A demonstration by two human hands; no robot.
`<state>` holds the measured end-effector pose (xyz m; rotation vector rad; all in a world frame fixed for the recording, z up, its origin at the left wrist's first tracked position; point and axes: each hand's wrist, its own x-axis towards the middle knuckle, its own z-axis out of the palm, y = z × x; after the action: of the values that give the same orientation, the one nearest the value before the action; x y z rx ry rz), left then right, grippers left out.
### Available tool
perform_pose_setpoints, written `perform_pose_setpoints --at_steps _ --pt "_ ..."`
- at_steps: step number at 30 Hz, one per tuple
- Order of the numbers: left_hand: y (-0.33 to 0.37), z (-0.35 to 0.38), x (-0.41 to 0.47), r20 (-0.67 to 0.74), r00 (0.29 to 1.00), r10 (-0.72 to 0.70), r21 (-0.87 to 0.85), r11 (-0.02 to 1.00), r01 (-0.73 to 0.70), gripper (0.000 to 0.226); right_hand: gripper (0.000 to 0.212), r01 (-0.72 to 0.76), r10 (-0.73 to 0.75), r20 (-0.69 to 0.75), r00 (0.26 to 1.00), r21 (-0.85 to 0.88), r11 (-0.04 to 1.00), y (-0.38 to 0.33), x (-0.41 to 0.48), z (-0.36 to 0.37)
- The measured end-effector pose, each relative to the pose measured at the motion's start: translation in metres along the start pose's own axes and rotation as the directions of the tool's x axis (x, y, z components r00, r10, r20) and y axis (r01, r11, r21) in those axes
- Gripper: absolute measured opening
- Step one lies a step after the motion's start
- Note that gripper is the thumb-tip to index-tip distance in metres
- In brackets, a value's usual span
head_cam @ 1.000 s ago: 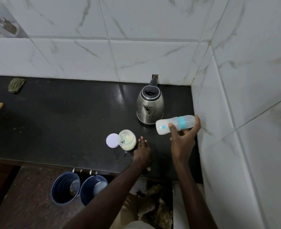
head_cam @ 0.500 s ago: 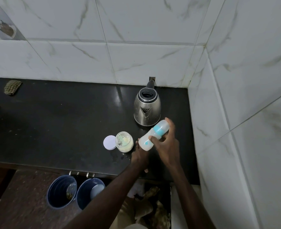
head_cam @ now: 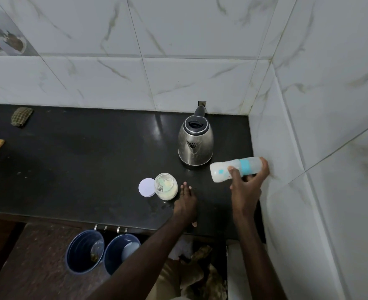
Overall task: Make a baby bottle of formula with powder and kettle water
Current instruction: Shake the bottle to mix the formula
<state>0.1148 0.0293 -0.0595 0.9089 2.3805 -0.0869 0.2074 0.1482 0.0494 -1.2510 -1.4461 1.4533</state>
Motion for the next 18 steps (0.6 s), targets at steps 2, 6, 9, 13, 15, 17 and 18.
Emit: perform_pose_setpoints --at_steps 2,6,9,13,15,17,18 --pt "-0.001 0.001 -0.002 0.000 1.000 -0.003 -0.026 1.000 0.003 0.152 0.087 0.018 -0.014 0.090 0.996 -0.049 0.999 0.005 -0.009 0.004" --pt "-0.006 0.003 -0.001 -0.003 1.000 -0.026 -0.142 0.990 0.025 0.162 0.093 0.159 -0.068 0.367 0.928 -0.225 0.961 0.016 -0.023 0.006" --pt "-0.004 -0.001 -0.001 0.005 1.000 0.025 -0.013 1.000 -0.025 0.150 0.089 0.033 -0.028 0.102 0.994 -0.054 0.998 0.009 -0.019 0.004" --pt "-0.002 -0.002 -0.003 0.003 1.000 0.028 -0.023 0.999 -0.028 0.150 0.092 0.038 -0.020 0.176 0.984 -0.103 0.994 0.011 -0.019 0.006" --pt "-0.003 -0.002 -0.003 0.013 1.000 0.018 -0.053 0.998 -0.018 0.151 0.093 0.086 -0.027 0.302 0.953 -0.183 0.979 0.014 -0.018 0.005" --pt "-0.003 -0.003 -0.003 0.008 1.000 0.024 0.003 1.000 -0.024 0.149 0.090 0.072 -0.043 0.202 0.979 -0.139 0.988 0.011 -0.011 0.000" --pt "-0.003 -0.003 -0.003 0.002 1.000 0.030 0.022 0.999 -0.031 0.148 0.089 0.043 -0.033 0.097 0.995 -0.102 0.994 0.009 -0.006 -0.002"
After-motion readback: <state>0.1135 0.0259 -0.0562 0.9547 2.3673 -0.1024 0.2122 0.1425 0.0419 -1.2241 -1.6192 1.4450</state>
